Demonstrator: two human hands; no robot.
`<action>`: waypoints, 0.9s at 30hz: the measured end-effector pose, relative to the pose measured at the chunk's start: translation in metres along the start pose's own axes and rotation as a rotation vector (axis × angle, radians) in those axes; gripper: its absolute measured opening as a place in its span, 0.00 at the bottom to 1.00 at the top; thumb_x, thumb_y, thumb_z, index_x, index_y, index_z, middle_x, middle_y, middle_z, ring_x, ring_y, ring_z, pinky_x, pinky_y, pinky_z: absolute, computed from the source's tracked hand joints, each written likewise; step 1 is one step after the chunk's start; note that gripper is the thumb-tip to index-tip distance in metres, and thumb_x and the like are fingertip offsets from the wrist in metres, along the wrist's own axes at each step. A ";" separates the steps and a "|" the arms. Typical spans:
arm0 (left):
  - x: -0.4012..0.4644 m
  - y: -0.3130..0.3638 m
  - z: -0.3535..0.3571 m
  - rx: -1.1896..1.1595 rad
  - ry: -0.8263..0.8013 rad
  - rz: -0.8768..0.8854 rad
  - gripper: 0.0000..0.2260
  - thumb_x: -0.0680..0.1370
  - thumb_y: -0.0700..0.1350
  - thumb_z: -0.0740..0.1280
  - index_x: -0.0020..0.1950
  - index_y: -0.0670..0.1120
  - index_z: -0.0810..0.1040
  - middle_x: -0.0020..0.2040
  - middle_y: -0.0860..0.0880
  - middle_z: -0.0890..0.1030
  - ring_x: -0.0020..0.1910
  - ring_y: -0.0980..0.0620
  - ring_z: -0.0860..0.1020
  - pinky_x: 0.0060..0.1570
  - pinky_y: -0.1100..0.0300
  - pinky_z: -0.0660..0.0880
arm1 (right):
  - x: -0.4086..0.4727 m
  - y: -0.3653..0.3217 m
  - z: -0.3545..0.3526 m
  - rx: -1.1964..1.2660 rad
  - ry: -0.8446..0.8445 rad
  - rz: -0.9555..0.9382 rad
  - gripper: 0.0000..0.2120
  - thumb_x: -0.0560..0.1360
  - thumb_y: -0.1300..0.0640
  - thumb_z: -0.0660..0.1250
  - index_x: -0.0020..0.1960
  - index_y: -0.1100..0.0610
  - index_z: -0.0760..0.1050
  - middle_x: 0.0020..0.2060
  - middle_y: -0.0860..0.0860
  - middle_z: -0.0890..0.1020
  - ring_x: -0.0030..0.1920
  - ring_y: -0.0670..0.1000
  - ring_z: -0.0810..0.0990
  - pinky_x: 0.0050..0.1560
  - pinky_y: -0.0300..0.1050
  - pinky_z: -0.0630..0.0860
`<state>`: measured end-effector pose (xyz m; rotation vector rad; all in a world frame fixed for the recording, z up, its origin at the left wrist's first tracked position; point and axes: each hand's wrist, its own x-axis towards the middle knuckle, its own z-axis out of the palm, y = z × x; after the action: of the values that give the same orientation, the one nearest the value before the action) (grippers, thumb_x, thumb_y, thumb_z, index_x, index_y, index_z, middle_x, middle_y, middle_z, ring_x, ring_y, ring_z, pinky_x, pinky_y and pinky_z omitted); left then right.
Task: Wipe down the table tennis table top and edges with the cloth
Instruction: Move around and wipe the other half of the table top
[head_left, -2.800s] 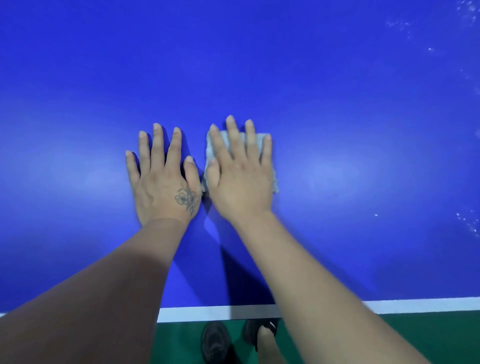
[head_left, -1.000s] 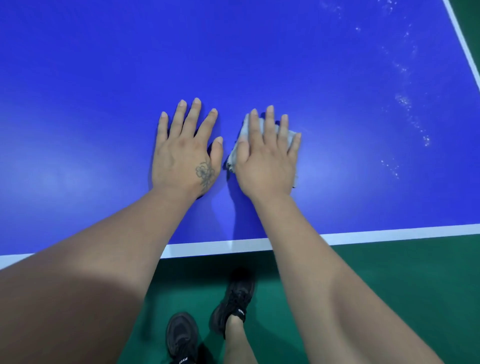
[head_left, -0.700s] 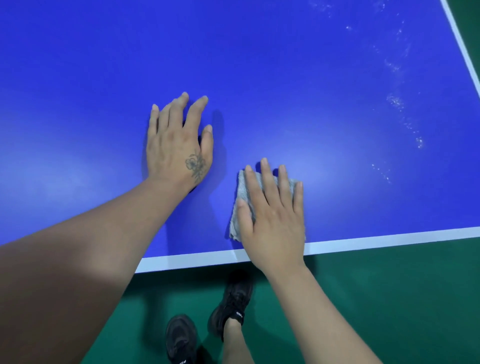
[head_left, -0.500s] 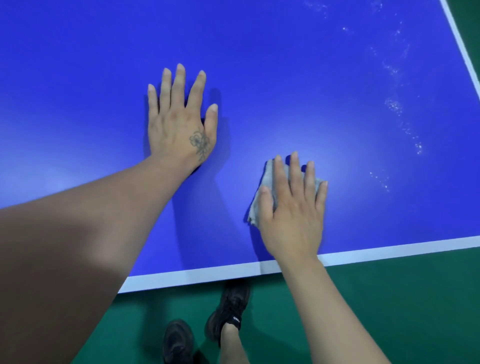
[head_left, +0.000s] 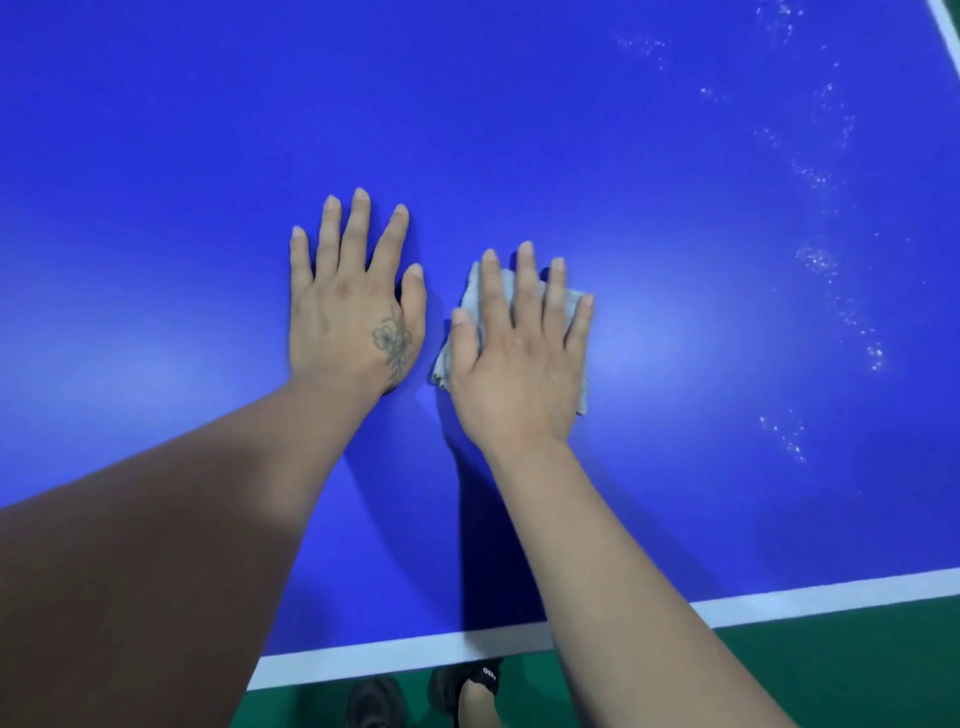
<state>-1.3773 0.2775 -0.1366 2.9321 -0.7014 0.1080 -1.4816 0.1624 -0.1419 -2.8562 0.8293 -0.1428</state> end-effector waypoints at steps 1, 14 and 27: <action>0.000 0.001 -0.001 -0.001 -0.009 -0.002 0.28 0.87 0.58 0.46 0.87 0.52 0.56 0.87 0.45 0.55 0.87 0.43 0.50 0.83 0.37 0.50 | -0.005 -0.002 -0.001 0.002 -0.009 -0.017 0.30 0.87 0.40 0.48 0.87 0.47 0.56 0.87 0.51 0.56 0.87 0.58 0.49 0.84 0.66 0.47; 0.004 0.002 -0.005 -0.044 -0.045 -0.049 0.28 0.87 0.58 0.49 0.87 0.53 0.59 0.87 0.47 0.56 0.87 0.45 0.49 0.84 0.39 0.50 | -0.011 0.066 -0.020 -0.017 -0.088 -0.040 0.30 0.87 0.40 0.52 0.87 0.46 0.57 0.87 0.50 0.55 0.87 0.57 0.49 0.85 0.64 0.47; 0.006 0.002 -0.006 -0.034 -0.050 -0.052 0.28 0.87 0.57 0.50 0.87 0.53 0.59 0.87 0.47 0.56 0.87 0.45 0.50 0.83 0.39 0.51 | 0.127 -0.014 0.003 0.005 -0.065 -0.057 0.32 0.86 0.37 0.43 0.88 0.46 0.52 0.87 0.50 0.52 0.87 0.58 0.47 0.84 0.67 0.43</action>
<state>-1.3735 0.2738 -0.1303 2.9275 -0.6265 0.0177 -1.3666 0.1060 -0.1367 -2.8642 0.7347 -0.0593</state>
